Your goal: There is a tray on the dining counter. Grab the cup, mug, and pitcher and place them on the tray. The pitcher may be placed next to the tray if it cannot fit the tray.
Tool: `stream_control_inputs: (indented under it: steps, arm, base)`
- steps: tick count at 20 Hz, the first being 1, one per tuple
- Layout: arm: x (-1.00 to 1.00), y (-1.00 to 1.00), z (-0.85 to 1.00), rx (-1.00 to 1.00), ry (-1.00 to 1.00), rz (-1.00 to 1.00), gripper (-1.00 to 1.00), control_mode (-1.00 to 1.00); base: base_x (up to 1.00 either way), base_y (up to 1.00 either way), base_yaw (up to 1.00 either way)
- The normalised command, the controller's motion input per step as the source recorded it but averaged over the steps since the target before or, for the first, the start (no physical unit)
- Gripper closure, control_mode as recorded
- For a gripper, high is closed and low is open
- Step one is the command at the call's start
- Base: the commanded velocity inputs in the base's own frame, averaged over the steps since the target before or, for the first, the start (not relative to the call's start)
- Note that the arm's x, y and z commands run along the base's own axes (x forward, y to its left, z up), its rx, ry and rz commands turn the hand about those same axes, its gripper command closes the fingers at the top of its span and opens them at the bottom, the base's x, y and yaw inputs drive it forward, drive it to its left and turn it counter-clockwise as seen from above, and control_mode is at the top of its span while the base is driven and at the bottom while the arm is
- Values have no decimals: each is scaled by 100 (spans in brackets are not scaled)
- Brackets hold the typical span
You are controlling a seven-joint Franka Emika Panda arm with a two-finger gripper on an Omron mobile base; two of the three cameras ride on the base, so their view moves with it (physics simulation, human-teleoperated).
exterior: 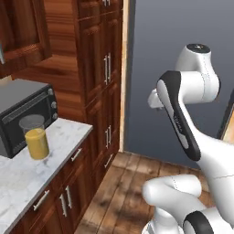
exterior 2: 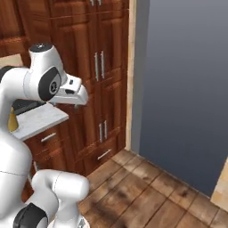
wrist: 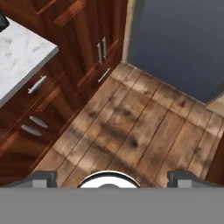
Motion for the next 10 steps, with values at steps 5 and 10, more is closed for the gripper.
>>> stream_control_inputs:
  steps: [5, 10]
  arm:
    - [0, 0, 0, 0, 0, 0, -100, 100]
    - [0, 0, 0, 0, 0, 0, -100, 100]
  base:
    - [32, 48, 50]
    - [53, 16, 40]
